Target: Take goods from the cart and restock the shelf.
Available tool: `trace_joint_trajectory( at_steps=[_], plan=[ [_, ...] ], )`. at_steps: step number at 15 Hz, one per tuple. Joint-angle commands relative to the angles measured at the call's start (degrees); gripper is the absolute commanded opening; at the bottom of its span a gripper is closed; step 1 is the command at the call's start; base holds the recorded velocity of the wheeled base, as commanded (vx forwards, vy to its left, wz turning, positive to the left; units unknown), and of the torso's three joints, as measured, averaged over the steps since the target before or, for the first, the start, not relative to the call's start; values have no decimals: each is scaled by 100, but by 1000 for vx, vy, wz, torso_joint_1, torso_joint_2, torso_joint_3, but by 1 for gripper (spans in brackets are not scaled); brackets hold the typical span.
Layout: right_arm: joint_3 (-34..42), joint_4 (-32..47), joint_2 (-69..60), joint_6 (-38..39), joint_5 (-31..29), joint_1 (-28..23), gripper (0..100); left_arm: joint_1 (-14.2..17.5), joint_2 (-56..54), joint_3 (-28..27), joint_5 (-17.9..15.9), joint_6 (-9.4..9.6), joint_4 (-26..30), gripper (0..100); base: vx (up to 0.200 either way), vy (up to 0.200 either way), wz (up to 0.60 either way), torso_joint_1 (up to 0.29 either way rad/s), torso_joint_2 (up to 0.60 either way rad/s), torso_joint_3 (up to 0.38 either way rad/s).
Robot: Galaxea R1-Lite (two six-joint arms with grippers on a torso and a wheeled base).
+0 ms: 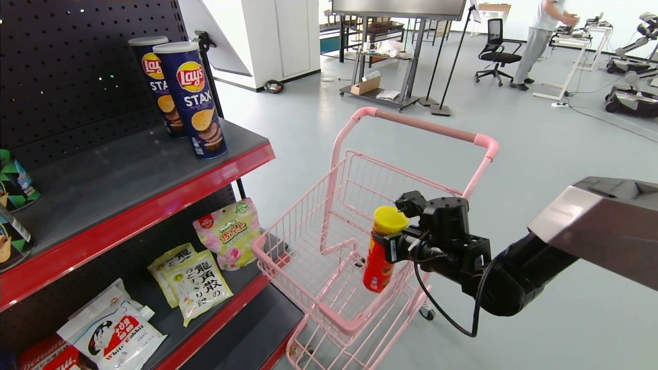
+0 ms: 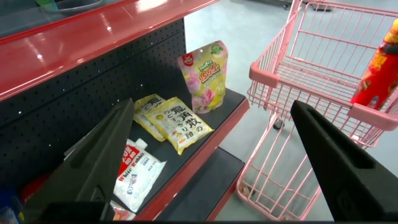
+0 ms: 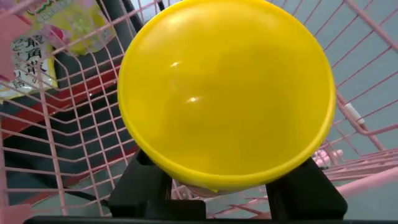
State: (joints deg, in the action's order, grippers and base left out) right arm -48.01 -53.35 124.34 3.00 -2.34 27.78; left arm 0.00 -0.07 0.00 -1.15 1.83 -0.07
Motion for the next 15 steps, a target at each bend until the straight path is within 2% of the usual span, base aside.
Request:
trace_joint_trajectory(
  at_steps=[1, 4, 5, 7, 8, 12, 15],
  plan=[
    [-200, 35, -745, -282, -12, -10, 0, 0, 7, 0, 0, -7, -1, 100, 0, 0, 0, 0, 0, 0],
    [-587, 1274, -1931, -537, -12, -10, 0, 0, 7, 0, 0, -7, -1, 100, 0, 0, 0, 0, 0, 0],
    [-605, 1336, -1975, -537, -12, -10, 0, 0, 7, 0, 0, 2, -1, 100, 0, 0, 0, 0, 0, 0],
    [-684, 2118, -2898, -590, -293, 43, 0, 0, 7, 0, 0, -7, -1, 100, 0, 0, 0, 0, 0, 0],
    [-587, 2241, -3223, -651, -434, 43, 0, 0, 7, 0, 0, -7, -1, 100, 0, 0, 0, 0, 0, 0],
    [389, 2909, -4823, -941, -654, -54, 0, 0, 7, 0, 0, 2, -1, 100, 0, 0, 0, 0, 0, 0],
    [1742, 2962, -6089, -985, -909, -344, 0, 0, 7, 0, 0, 2, -1, 100, 0, 0, 0, 0, 0, 0]
  ],
)
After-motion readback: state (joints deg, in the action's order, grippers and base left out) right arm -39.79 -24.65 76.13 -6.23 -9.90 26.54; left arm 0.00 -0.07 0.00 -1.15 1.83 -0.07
